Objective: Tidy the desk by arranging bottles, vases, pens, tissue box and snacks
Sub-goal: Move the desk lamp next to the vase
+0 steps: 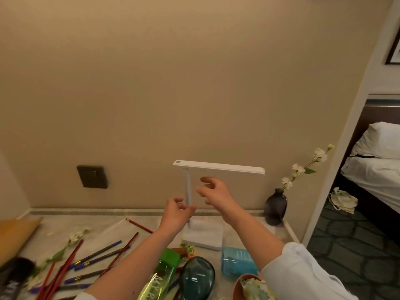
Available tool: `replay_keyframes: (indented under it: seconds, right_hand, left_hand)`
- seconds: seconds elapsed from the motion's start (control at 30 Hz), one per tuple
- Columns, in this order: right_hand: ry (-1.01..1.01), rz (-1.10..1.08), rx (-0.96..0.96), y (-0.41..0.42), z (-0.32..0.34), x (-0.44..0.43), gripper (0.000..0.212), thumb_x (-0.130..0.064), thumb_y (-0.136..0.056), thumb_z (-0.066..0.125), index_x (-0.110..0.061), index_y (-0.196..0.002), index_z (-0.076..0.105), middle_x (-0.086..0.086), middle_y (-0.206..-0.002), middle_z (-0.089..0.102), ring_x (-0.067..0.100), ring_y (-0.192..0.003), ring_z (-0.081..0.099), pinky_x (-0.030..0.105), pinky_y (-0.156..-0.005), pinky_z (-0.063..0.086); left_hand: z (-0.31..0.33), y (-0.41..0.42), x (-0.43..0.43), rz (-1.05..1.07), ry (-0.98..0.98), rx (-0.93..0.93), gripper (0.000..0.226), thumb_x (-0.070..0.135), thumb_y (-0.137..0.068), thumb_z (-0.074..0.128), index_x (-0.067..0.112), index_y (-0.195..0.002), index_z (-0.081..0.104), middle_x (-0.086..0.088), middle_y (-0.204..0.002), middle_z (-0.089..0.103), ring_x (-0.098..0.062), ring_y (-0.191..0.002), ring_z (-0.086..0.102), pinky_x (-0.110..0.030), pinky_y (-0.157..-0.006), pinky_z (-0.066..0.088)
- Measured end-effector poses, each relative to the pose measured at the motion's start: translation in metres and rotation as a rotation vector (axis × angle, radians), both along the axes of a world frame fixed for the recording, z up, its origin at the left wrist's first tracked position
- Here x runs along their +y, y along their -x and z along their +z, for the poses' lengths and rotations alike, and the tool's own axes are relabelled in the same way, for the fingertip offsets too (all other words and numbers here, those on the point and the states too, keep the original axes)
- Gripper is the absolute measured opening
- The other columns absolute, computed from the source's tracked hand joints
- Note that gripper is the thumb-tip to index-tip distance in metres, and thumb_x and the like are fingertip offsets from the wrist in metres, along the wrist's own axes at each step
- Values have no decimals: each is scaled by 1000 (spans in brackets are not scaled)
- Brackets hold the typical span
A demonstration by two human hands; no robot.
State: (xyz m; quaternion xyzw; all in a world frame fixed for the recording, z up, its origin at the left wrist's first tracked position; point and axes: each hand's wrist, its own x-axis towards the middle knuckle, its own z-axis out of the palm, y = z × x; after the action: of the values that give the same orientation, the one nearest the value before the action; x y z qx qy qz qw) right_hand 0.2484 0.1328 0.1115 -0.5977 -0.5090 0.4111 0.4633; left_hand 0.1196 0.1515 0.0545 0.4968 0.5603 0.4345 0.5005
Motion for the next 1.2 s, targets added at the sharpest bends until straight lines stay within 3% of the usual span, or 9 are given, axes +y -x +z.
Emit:
replay_keyframes:
  seconds: [0.2,0.37,0.53,0.8,0.97,1.1,1.2]
  right_hand:
    - [1,-34,-21,28,-1,28,50,-23,-80,71,-19,-127,54,1,-117,59,18,-110,57,38,-96,50]
    - [20,6,-81,42,-9,44,38,-12,-79,69,-13,-117,60,1,-101,64,17,-93,61,24,-76,47]
    - [32,2,-169,34,-13,50,26,-7,-78,66,-12,-103,66,5,-96,67,20,-89,63,34,-84,53]
    - [23,-152,-107,-10,-2,42,41,-25,-73,75,-18,-112,65,0,-106,69,17,-102,65,41,-94,53]
    - [-30,-252,-2,-50,13,30,43,-24,-79,75,-14,-119,61,6,-113,66,21,-108,62,45,-98,49]
    - [-73,-321,3,-79,22,22,45,-29,-82,73,-13,-122,60,4,-117,65,22,-112,60,43,-101,47]
    - [-91,-344,2,-102,23,20,45,-31,-85,70,-11,-124,61,6,-121,64,23,-115,59,40,-104,44]
  left_hand:
    - [-6,17,26,-54,21,90,49,24,-83,72,17,-123,43,-4,-113,55,-24,-102,62,-33,-77,54]
    - [-18,17,41,-127,22,207,43,23,-86,69,16,-123,49,-2,-117,57,-22,-98,63,-37,-77,58]
    - [-23,6,47,-182,10,233,27,21,-91,62,13,-116,60,-3,-103,67,-20,-89,66,-35,-77,58]
    - [-6,-26,50,-218,-73,124,11,18,-88,65,26,-94,70,-1,-82,72,-25,-84,67,-48,-90,54]
    - [17,-65,48,-281,-165,85,27,15,-87,67,39,-74,66,-4,-71,69,-21,-71,62,-45,-86,53]
    - [27,-102,42,-327,-202,62,29,15,-89,65,40,-74,68,-5,-72,70,-20,-70,63,-45,-83,54]
    - [28,-128,39,-354,-184,30,15,16,-91,62,25,-90,73,-2,-76,71,-15,-70,66,-41,-82,55]
